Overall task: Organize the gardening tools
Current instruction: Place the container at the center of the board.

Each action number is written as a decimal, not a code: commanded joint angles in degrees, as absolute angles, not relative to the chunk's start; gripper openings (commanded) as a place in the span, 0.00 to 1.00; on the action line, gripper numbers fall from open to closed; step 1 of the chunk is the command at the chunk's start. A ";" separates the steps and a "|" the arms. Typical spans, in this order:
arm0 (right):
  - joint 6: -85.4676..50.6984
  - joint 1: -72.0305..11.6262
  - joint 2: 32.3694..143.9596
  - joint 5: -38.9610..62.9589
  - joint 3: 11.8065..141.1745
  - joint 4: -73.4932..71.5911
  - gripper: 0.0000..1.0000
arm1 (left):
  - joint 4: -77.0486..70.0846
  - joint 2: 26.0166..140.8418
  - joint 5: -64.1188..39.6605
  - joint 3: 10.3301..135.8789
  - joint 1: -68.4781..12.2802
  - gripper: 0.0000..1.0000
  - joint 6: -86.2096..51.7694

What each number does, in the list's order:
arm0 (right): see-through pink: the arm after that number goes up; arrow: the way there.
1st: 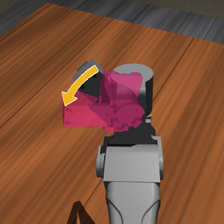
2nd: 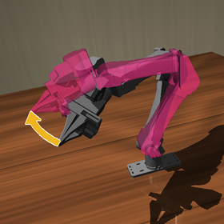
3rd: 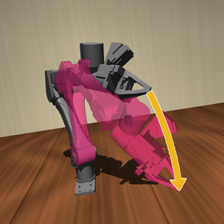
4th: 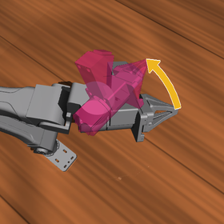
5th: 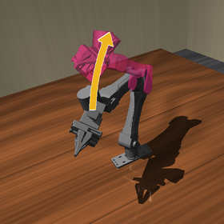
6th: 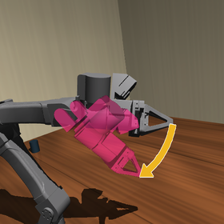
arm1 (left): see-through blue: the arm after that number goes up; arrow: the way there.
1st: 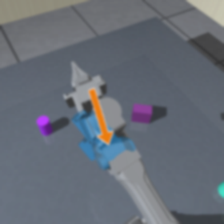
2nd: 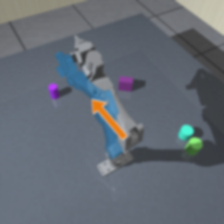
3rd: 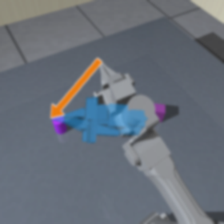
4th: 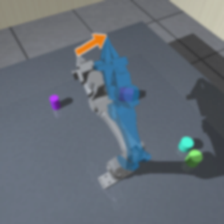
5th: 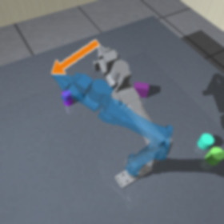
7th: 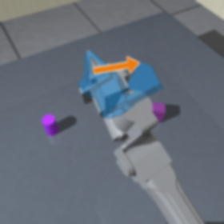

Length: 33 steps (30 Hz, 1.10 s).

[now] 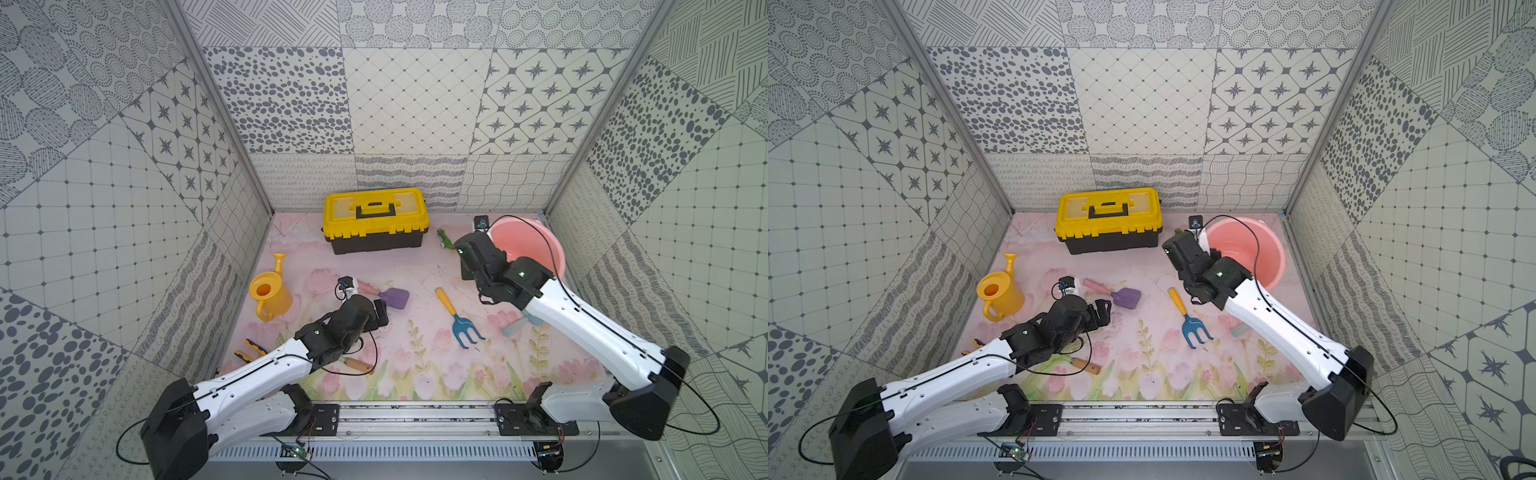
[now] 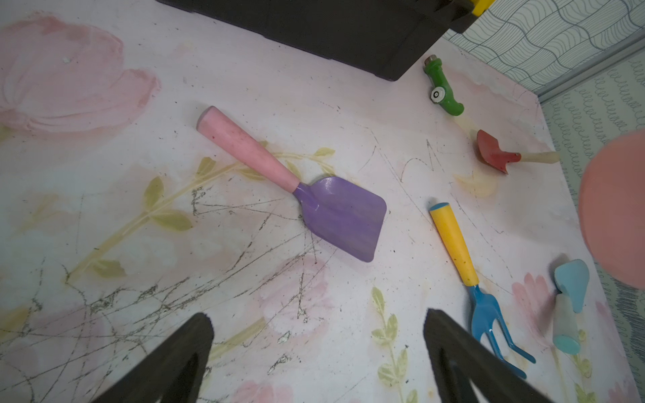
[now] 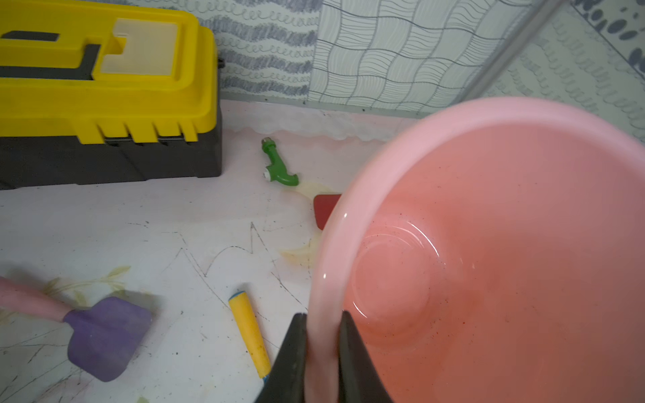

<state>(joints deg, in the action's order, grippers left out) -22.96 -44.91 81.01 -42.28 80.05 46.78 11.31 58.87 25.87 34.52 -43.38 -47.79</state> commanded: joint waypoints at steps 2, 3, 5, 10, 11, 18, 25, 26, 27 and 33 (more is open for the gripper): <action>-15.37 -45.65 87.38 -41.03 83.69 34.55 0.05 | 10.23 59.17 28.22 35.11 -43.33 0.99 -46.86; -14.77 -45.61 89.05 -40.46 84.37 33.22 0.05 | 10.24 59.19 28.42 35.08 -43.38 0.99 -46.80; -13.83 -45.53 91.95 -39.11 86.01 31.55 0.05 | 10.14 59.32 28.64 35.13 -43.36 0.99 -46.66; -12.22 -45.37 99.27 -36.85 89.23 30.31 0.06 | 10.17 59.56 28.92 35.13 -43.33 0.99 -46.59; -12.16 -45.29 100.31 -36.70 89.57 30.24 0.06 | 10.24 59.56 28.98 35.22 -43.41 0.99 -46.46; -13.20 -46.87 101.47 -30.36 87.76 30.75 0.06 | 10.48 59.36 29.72 35.15 -43.34 0.99 -46.61; -12.25 -51.97 99.81 -20.00 86.24 33.06 0.08 | 10.15 59.73 29.53 35.07 -43.34 1.00 -46.90; -12.28 -52.36 99.84 -18.72 86.49 33.33 0.08 | 10.17 59.82 29.53 34.98 -43.33 1.00 -46.85; -12.30 -52.60 99.91 -17.02 86.79 33.71 0.08 | 10.07 59.99 29.58 35.02 -43.29 1.00 -46.87; -11.42 -52.66 100.96 -10.85 88.77 34.33 0.09 | 10.04 60.37 29.62 35.07 -43.32 1.00 -46.93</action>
